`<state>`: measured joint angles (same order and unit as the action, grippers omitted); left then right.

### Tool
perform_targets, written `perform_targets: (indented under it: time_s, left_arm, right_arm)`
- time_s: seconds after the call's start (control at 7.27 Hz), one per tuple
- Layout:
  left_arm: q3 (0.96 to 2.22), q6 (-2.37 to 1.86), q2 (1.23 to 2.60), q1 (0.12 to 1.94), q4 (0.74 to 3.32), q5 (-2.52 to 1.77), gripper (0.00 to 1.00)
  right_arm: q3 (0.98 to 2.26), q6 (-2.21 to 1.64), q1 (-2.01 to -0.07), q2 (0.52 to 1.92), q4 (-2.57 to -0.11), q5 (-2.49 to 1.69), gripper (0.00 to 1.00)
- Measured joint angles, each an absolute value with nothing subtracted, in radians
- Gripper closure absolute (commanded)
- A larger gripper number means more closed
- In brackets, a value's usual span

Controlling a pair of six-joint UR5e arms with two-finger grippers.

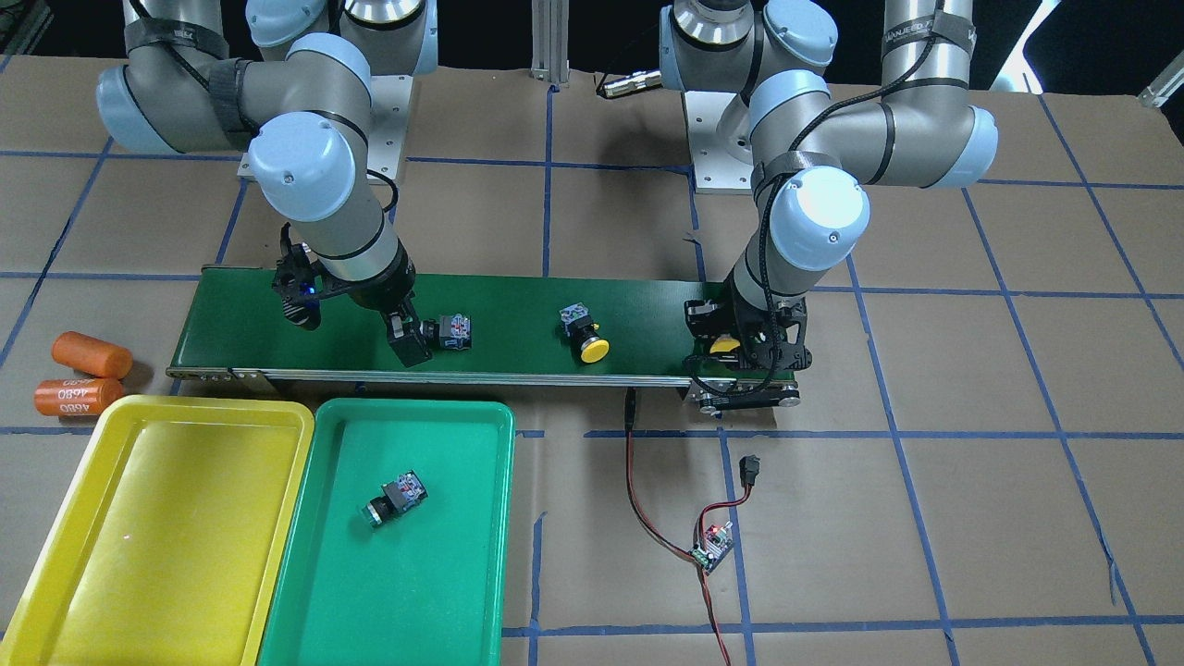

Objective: Sort buttons by color to trays
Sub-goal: 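Place the yellow button on the belt with left while right grasps the green button, then carry the green button into the green tray with the right gripper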

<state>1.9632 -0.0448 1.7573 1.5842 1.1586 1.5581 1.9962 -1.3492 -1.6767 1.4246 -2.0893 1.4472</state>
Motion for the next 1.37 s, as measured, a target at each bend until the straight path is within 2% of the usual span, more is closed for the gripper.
perform_targets:
  time_s: [0.55,0.69,0.82,0.96,1.37]
  left_arm:
    - [1.896,-0.056,1.688,1.58,1.192,1.559,0.0]
    - [1.838,-0.056,1.657,1.584,1.259,1.56,0.0]
    - [1.764,-0.052,1.616,1.587,1.375,1.561,0.0]
    - [1.707,-0.048,1.577,1.588,1.478,1.562,0.0]
    - [1.647,-0.045,1.493,1.585,1.578,1.585,0.0]
  right_arm:
    - [1.999,-1.347,-1.678,1.409,-2.095,1.452,0.0]
    - [1.999,-1.347,-1.678,1.399,-2.102,1.458,0.46]
    - [2.001,-1.346,-1.678,1.394,-2.107,1.462,0.79]
    - [2.004,-1.345,-1.678,1.392,-2.109,1.459,1.0]
    - [2.007,-1.332,-1.677,1.395,-2.109,1.449,1.0]
